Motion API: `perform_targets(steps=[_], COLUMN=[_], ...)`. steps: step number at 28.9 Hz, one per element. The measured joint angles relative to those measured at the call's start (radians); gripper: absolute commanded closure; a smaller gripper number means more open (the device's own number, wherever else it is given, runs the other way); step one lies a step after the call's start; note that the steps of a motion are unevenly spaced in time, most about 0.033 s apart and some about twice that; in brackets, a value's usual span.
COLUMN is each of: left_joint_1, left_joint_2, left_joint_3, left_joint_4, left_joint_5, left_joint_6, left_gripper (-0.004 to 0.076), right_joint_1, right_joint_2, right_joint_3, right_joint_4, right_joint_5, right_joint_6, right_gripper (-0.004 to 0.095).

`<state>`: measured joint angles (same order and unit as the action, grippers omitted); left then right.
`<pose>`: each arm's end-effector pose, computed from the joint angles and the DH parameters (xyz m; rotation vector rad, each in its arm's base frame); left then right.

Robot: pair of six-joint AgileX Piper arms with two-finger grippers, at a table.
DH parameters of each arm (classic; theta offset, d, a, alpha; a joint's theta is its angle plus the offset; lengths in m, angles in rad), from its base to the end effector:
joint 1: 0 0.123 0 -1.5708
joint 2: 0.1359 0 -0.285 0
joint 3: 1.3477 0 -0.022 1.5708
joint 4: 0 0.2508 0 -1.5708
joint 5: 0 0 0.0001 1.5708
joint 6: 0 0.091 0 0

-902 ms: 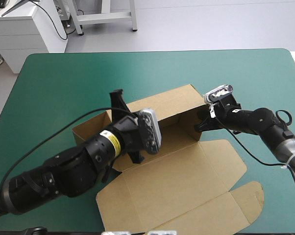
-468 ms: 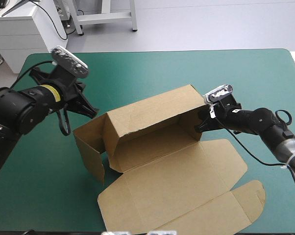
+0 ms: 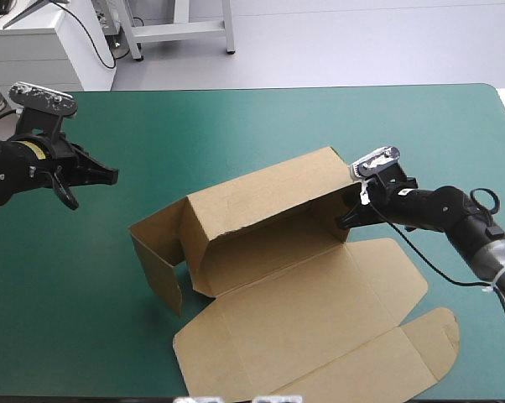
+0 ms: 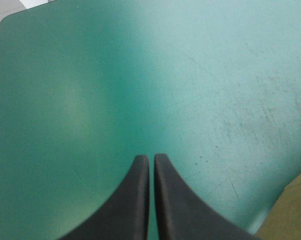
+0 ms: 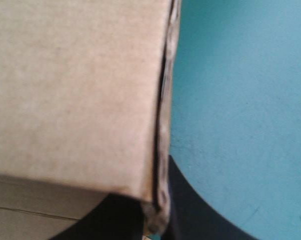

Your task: Fold the box

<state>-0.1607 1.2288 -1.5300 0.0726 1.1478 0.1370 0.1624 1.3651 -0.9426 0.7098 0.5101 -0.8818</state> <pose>0.2293 -0.0311 0.4548 0.3469 2.3025 0.0802 0.2796 0.0752 0.2876 -0.6148 2.1989 0.3333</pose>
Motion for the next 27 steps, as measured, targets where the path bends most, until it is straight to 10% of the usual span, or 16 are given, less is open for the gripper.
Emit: perform_targets(steps=[9, 27], left_joint_1=[0.003, 0.003], left_joint_2=[0.0, 0.0], left_joint_3=[0.0, 0.0], left_joint_4=[-0.037, -0.041], left_joint_5=[0.007, 0.008], left_joint_6=[0.0, 0.0], left_gripper=[0.0716, 0.0716], right_joint_1=[0.0, -0.001], right_joint_2=[-0.021, 0.184], right_joint_3=[-0.175, -0.398], right_joint_4=[-0.373, -0.523], right_joint_5=[0.279, 0.416], right_joint_6=[0.417, 0.663], right_gripper=[0.0927, 0.0927])
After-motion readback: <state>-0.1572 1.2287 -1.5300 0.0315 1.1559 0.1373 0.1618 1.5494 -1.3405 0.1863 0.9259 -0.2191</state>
